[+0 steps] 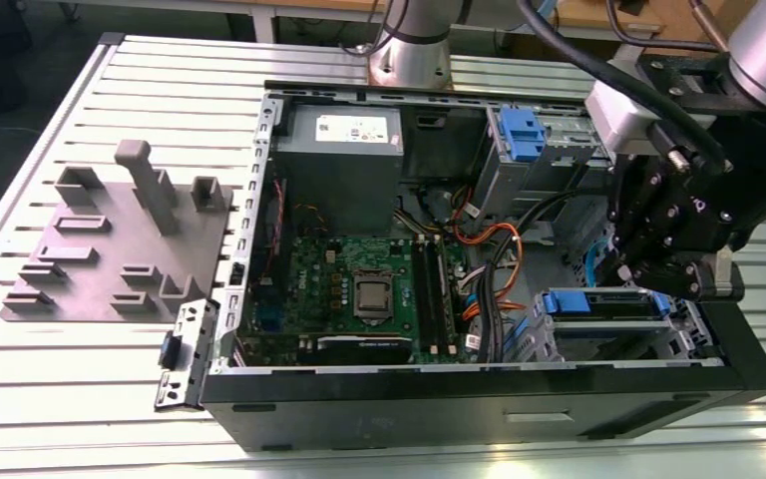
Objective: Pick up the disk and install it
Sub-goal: 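Insert the first disk wire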
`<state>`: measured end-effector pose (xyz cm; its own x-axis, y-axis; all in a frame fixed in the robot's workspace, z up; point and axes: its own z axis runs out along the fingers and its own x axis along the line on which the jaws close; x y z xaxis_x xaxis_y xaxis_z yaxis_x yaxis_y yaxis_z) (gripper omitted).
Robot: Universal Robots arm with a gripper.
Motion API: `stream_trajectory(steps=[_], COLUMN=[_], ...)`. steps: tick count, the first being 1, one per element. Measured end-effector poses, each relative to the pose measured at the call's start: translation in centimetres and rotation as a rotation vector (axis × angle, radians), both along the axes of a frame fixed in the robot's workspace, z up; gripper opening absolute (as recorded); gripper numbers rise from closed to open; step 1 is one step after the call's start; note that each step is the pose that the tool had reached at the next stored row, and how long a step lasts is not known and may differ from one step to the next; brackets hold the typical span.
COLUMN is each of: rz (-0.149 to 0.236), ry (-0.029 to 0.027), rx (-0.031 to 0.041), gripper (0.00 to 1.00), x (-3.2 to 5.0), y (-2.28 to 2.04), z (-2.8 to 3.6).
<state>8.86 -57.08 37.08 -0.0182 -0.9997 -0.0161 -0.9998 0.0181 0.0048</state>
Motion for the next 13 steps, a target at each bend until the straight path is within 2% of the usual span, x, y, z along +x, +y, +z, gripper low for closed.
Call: stream_trajectory(steps=[7, 13], rz=[0.0, 0.0], ry=[0.0017, 0.0021], rx=[0.0, 0.0], gripper=[0.11, 0.11], x=[1.41, 1.69], y=[0.04, 0.04], z=[0.0, 0.0])
